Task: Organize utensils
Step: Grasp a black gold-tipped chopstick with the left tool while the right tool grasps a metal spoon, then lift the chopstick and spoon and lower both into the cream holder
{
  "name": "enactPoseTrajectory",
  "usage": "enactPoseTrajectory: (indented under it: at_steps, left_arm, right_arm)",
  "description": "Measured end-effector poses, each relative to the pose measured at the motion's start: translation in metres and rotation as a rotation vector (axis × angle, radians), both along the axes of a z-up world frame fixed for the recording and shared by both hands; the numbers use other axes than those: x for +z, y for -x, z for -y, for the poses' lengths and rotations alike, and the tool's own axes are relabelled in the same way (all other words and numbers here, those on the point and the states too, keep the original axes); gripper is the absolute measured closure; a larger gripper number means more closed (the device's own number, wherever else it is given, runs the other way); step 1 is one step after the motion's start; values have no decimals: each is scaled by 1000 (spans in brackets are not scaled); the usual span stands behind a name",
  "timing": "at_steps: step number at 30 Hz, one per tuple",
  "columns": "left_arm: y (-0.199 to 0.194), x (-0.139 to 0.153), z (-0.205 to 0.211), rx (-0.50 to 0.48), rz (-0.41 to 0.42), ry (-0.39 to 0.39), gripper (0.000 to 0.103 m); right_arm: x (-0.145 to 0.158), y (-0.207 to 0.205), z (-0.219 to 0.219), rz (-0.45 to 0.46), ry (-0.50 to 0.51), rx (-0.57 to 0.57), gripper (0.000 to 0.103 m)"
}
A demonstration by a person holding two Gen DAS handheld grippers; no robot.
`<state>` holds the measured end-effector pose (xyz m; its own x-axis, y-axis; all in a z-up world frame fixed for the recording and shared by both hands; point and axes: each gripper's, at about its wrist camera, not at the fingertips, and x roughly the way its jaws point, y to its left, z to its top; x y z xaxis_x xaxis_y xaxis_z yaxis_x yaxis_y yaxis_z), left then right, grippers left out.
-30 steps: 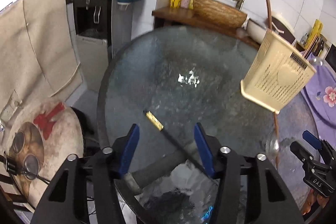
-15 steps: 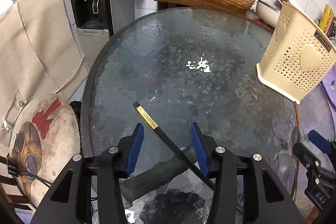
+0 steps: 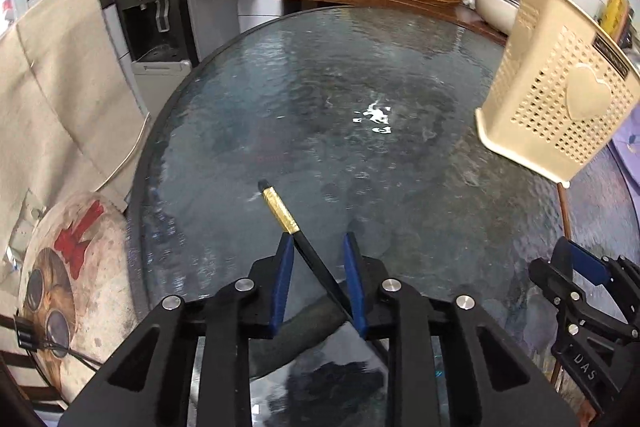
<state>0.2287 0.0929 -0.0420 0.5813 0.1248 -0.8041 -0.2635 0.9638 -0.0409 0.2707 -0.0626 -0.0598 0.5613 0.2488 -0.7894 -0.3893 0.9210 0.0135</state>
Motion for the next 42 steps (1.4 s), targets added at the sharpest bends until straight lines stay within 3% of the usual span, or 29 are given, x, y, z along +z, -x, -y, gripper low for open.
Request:
enactPoseTrajectory:
  at_steps: [9,19,25,32,42]
  left_arm:
    - [-14,0,43,-141,-28,-43,85]
    - [-21,1,54,-182,-51,-80,96]
    - [-22,2,52,-196,-43,-30,96]
    - [-13,25,55,-216,51,10,96]
    - [24,84,59,-283,244,102,96]
  right_arm:
    - [1,5,10,-21,2,10,64]
    - [2,6,15,-29,-19,17,66]
    - [13,9,23,5,-58,19,66]
    - [36,15,42,71,-158,25,66]
    - [88,40,72,196,-242,59,66]
